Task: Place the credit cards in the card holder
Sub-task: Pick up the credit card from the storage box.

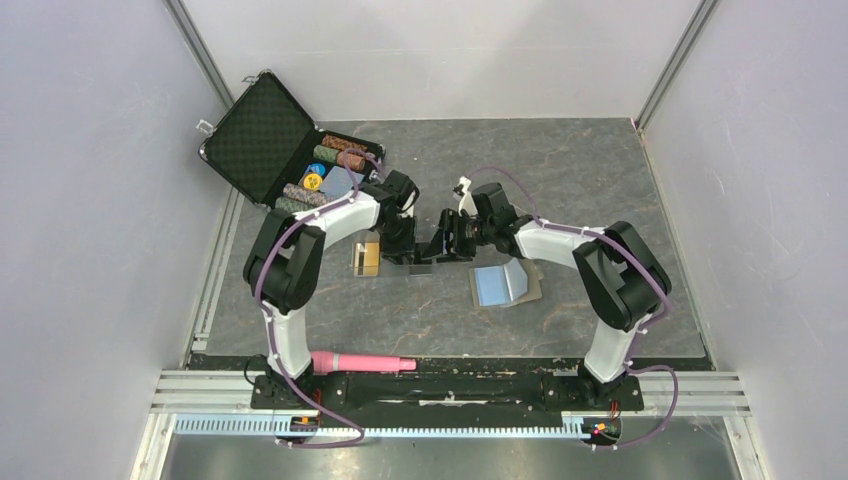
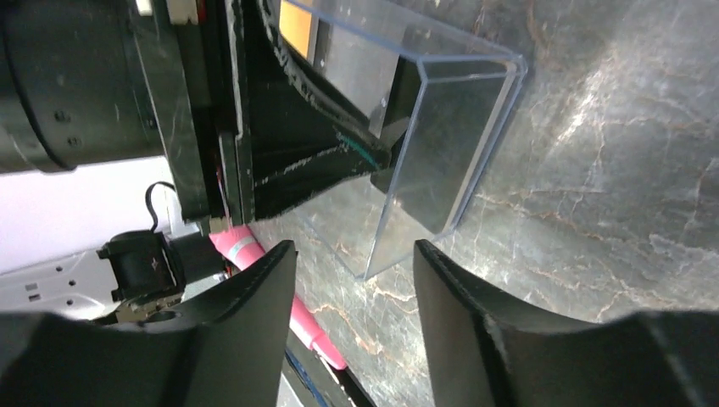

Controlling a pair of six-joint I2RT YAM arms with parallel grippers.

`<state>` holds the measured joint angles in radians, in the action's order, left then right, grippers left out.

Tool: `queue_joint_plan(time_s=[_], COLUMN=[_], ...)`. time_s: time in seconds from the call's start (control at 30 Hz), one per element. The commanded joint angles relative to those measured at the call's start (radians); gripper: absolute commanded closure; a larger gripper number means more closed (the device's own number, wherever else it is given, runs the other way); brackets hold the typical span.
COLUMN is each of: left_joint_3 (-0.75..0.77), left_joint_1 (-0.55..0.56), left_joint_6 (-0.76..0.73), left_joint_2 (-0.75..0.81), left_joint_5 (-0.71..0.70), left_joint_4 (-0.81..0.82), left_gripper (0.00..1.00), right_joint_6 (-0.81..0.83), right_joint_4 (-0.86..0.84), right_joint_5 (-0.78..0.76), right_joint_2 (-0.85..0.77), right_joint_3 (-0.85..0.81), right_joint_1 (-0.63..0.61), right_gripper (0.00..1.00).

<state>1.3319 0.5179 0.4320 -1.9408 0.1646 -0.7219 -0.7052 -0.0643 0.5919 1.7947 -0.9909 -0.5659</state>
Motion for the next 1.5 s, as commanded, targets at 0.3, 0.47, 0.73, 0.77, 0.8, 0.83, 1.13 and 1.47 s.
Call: queue_joint_plan(time_s=[0.3, 0.47, 0.73, 0.77, 0.8, 0.83, 1.13, 1.47], left_joint_3=[0.015, 0.070, 0.142, 0.146, 0.150, 0.153, 0.238, 0.268], left_joint_1=[0.003, 0.028, 0.082, 0.085, 0.088, 0.090, 0.148, 0.157], left_joint_6=[0.019, -0.024, -0.085, -0.087, -0.088, -0.088, -0.137, -0.108], left_joint_2=[0.005, -0.010, -0.045, -0.047, -0.047, -0.046, -0.065, -0.047], left_joint_5=[0.065, 0.021, -0.073, -0.080, -0.084, -0.088, -0.161, -0.128], left_joint_4=[0.067, -0.006, -0.108, -0.115, -0.119, -0.121, -0.193, -0.173], left_gripper=[0.98, 0.96, 0.76, 0.76, 0.76, 0.76, 0.76, 0.74], right_joint_6=[0.085, 0.079, 0.077, 0.076, 0.075, 0.077, 0.070, 0.068], right_joint_4=[0.062, 0.062, 0.053, 0.053, 0.053, 0.053, 0.046, 0.044], right_joint_5=[-0.017, -0.006, 0.000, 0.002, 0.002, 0.003, 0.004, 0.005], right_joint_2=[0.042, 0.038, 0.019, 0.018, 0.017, 0.017, 0.008, 0.001], right_joint_3=[-0.025, -0.020, -0.002, 0.001, 0.000, 0.001, 0.013, 0.019], right_joint_1=[-0.002, -0.002, -0.003, -0.003, -0.003, -0.002, -0.003, -0.003], right_gripper=[0.85, 0.89, 0.90, 0.90, 0.90, 0.90, 0.93, 0.94])
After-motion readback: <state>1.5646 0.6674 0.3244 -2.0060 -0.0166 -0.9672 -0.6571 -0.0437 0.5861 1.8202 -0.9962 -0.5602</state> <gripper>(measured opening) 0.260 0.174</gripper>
